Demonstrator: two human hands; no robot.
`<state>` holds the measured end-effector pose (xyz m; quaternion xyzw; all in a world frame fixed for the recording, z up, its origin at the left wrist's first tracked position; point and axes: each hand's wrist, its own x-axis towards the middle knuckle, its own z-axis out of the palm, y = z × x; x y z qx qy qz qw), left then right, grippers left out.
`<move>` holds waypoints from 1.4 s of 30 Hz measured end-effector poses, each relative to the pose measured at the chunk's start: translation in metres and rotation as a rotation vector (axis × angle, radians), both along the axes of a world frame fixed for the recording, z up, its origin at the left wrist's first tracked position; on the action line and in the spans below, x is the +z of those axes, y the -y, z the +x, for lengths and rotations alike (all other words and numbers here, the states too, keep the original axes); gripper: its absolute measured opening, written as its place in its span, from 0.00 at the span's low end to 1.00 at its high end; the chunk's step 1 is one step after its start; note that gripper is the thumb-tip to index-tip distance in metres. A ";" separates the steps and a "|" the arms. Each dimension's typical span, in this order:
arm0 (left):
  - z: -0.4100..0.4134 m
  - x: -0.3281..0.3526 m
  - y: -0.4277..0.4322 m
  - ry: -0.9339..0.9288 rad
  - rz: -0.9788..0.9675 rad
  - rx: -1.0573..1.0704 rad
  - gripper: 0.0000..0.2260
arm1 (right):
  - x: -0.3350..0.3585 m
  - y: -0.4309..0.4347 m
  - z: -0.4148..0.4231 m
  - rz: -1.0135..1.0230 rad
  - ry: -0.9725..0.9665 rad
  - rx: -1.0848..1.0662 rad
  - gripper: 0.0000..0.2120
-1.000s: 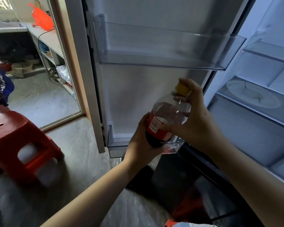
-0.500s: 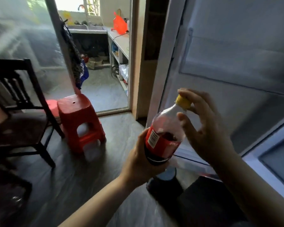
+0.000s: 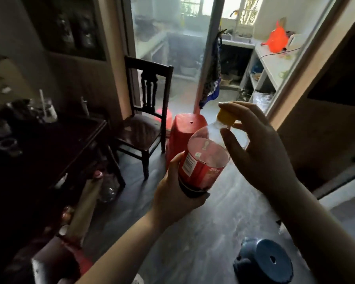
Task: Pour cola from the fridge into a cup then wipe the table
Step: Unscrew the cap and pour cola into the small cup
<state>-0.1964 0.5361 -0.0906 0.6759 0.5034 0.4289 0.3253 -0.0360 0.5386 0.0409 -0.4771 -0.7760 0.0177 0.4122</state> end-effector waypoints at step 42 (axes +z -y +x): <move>-0.367 -0.047 -0.181 0.101 -0.106 1.262 0.42 | -0.034 -0.372 -0.500 -0.178 0.231 1.231 0.10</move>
